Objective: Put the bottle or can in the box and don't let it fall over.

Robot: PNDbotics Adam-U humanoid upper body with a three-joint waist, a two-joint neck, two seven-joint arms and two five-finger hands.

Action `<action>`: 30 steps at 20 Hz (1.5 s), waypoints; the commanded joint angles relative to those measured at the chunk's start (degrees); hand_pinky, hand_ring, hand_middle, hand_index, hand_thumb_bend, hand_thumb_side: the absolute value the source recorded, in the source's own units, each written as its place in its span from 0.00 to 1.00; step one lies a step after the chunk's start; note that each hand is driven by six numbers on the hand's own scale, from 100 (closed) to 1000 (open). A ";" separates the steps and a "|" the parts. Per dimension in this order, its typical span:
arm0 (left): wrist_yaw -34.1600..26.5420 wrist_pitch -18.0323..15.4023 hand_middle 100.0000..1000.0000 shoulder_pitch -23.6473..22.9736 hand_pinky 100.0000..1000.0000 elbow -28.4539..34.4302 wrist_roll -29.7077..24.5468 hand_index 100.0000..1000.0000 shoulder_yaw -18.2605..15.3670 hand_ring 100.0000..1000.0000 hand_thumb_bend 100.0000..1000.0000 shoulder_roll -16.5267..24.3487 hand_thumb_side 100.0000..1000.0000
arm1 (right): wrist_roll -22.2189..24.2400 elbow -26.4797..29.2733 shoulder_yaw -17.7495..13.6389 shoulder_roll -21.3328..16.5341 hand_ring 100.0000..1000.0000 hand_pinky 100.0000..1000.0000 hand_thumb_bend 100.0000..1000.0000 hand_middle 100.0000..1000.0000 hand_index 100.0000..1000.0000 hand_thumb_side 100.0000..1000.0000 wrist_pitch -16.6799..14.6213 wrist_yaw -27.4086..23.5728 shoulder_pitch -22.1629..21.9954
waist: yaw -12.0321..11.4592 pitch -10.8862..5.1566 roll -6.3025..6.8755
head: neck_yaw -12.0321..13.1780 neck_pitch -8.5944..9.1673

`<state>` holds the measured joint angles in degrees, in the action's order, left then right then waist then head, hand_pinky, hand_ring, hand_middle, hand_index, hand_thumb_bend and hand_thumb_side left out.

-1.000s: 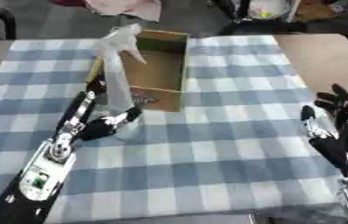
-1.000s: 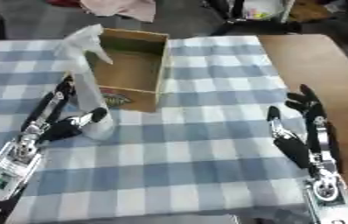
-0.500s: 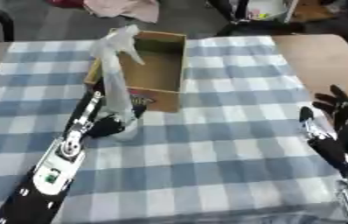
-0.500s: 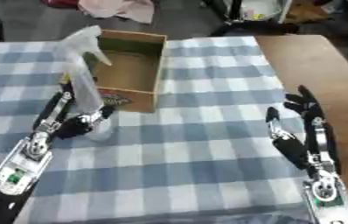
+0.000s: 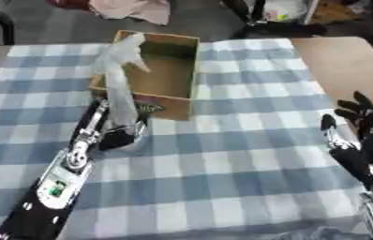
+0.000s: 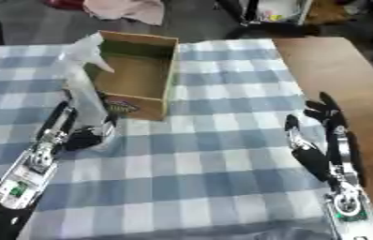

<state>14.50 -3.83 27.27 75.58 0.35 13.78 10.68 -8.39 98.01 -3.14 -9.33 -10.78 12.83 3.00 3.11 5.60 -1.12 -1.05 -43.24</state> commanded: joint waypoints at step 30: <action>-22.98 1.66 0.53 24.81 0.92 -18.48 1.67 0.32 -4.51 1.00 0.00 4.22 0.00 | 2.46 0.04 2.35 0.02 0.81 0.98 0.15 0.79 0.98 0.35 -0.32 -1.29 0.39 | 5.47 -0.22 -1.28 | 2.95 1.48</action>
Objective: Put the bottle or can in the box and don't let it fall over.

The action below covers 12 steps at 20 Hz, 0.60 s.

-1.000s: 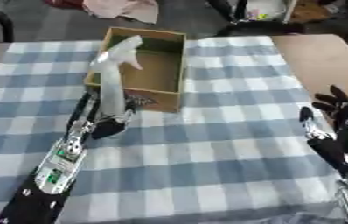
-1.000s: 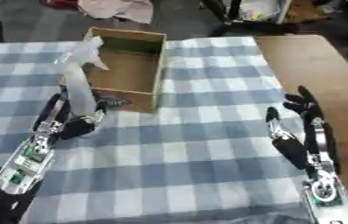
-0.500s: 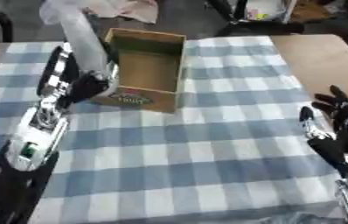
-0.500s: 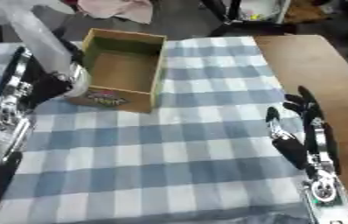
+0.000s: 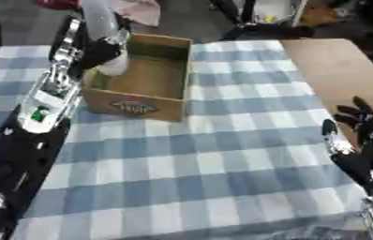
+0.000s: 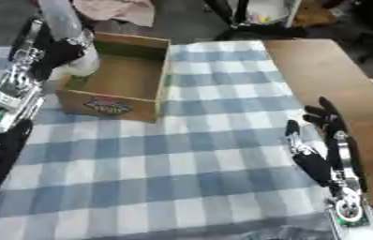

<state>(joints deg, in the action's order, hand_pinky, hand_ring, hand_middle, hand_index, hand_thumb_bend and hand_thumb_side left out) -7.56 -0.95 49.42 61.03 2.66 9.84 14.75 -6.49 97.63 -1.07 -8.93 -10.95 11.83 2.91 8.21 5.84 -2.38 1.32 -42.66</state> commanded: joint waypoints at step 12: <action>14.10 -5.53 1.00 3.43 1.00 -5.68 4.86 0.99 -1.15 1.00 0.90 2.80 0.62 | 1.00 0.25 0.36 -0.30 0.81 0.98 0.14 0.79 0.98 0.35 -0.43 -0.39 0.49 | 1.02 -0.31 -0.10 | 0.09 1.21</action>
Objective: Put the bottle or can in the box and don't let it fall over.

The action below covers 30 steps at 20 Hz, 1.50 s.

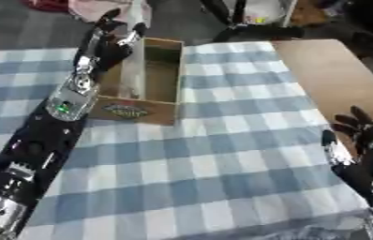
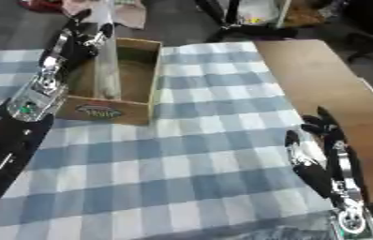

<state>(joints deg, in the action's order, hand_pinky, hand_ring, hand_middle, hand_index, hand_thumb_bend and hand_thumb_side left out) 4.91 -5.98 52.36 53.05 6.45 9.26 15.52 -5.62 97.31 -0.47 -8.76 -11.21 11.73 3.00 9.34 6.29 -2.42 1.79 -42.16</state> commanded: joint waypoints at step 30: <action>1.96 5.01 1.00 -44.43 0.96 47.68 2.33 0.95 -9.16 1.00 0.59 -2.63 0.59 | 1.46 0.88 0.36 -0.96 0.80 0.97 0.14 0.79 0.98 0.35 -0.36 -1.60 0.68 | -6.32 -0.40 0.93 | 0.42 -0.54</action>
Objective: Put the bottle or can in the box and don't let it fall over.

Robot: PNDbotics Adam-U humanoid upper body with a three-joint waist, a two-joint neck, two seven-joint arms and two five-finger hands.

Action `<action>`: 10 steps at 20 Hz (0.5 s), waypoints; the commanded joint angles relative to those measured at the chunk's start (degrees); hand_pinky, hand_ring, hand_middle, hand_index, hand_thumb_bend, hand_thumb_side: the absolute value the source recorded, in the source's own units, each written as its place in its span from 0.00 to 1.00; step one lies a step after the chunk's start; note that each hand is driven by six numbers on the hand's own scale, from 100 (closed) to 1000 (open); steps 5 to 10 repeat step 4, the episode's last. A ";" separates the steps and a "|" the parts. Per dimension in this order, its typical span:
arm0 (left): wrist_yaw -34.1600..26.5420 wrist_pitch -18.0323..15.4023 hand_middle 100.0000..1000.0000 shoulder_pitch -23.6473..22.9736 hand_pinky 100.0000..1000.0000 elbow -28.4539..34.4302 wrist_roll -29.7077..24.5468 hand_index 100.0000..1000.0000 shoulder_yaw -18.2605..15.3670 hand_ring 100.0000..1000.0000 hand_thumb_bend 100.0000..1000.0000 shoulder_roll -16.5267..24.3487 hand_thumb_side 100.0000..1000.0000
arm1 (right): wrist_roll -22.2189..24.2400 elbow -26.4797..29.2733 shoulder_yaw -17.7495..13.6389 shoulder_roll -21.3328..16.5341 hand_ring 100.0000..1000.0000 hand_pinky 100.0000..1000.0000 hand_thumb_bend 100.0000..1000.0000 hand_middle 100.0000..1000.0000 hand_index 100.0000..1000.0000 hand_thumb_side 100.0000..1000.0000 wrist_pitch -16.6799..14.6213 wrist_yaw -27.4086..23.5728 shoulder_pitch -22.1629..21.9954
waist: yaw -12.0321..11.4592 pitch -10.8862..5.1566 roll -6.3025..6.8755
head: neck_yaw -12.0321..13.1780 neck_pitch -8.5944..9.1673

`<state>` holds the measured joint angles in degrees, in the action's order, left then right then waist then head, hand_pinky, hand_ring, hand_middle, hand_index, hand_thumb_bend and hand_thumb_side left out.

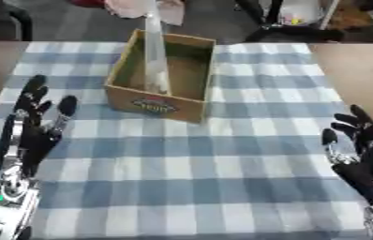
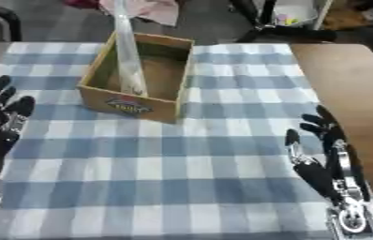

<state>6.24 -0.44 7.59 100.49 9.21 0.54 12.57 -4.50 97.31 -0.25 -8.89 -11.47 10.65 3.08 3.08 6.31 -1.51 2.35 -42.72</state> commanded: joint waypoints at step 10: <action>0.73 -0.95 1.00 0.26 0.96 -0.29 -1.36 0.95 -0.37 1.00 0.59 -0.14 0.60 | 0.70 0.87 0.28 -0.78 0.80 0.97 0.14 0.79 0.98 0.35 -0.16 -0.80 0.55 | -0.09 -0.26 -0.17 | -0.25 -0.17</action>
